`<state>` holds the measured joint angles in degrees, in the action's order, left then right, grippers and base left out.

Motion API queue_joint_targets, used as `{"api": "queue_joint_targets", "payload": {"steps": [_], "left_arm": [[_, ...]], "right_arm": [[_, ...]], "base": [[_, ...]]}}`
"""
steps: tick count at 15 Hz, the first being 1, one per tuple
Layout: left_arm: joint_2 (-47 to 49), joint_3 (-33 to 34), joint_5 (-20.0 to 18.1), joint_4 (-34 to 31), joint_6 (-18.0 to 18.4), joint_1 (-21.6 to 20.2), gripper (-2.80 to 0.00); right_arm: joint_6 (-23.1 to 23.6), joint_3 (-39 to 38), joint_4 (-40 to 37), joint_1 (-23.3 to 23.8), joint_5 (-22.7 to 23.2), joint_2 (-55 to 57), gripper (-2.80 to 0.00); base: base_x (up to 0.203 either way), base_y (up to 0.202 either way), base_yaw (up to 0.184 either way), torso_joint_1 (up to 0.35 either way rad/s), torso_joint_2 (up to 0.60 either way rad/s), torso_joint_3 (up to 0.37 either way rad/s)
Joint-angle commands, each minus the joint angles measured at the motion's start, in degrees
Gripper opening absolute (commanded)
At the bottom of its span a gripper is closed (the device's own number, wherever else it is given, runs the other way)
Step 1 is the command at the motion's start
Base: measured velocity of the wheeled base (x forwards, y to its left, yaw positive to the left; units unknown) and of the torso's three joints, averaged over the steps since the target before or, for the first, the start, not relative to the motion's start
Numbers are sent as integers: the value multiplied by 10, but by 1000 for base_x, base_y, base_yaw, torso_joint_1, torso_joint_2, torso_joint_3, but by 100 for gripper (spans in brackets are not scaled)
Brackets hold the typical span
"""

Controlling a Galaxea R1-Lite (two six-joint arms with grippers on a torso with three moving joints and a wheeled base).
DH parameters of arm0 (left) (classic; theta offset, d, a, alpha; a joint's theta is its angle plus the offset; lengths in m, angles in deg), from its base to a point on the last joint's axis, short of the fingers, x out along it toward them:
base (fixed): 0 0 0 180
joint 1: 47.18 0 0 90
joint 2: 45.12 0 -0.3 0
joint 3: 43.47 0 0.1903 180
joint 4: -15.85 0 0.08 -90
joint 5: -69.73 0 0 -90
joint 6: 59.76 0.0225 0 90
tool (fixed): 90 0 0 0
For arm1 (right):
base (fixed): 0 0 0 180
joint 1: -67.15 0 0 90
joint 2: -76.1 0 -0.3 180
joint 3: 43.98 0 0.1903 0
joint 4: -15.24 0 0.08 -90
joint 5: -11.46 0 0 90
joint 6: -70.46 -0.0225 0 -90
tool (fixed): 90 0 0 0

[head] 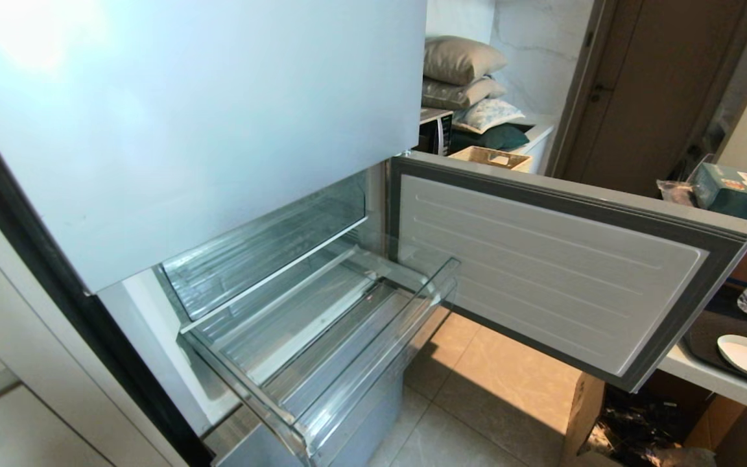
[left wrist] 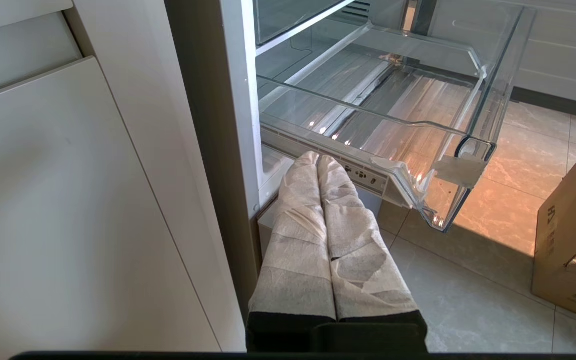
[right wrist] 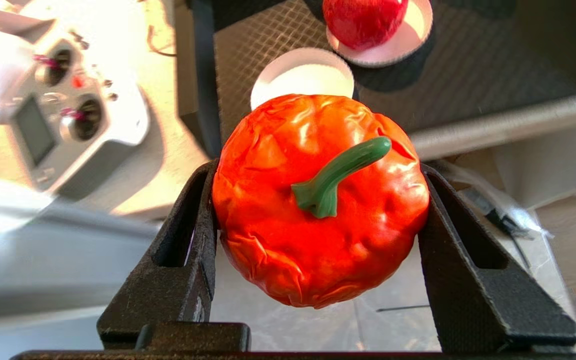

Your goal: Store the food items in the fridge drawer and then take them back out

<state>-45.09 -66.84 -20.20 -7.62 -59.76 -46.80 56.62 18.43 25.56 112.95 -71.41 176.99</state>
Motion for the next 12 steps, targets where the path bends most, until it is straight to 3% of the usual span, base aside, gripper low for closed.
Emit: {"api": "queue_joint_targets", "payload": {"steps": [1,12], "left_arm": [[0,0,0,0,0,0,-280],[1,0,0,0,0,0,-280]], "right_arm": [[4,39,14,1,0,82,-280],[54,270,40,-20,-12,329,-280]], "base": [[0,0,0,0,0,0],[0,0,0,0,0,0]]}}
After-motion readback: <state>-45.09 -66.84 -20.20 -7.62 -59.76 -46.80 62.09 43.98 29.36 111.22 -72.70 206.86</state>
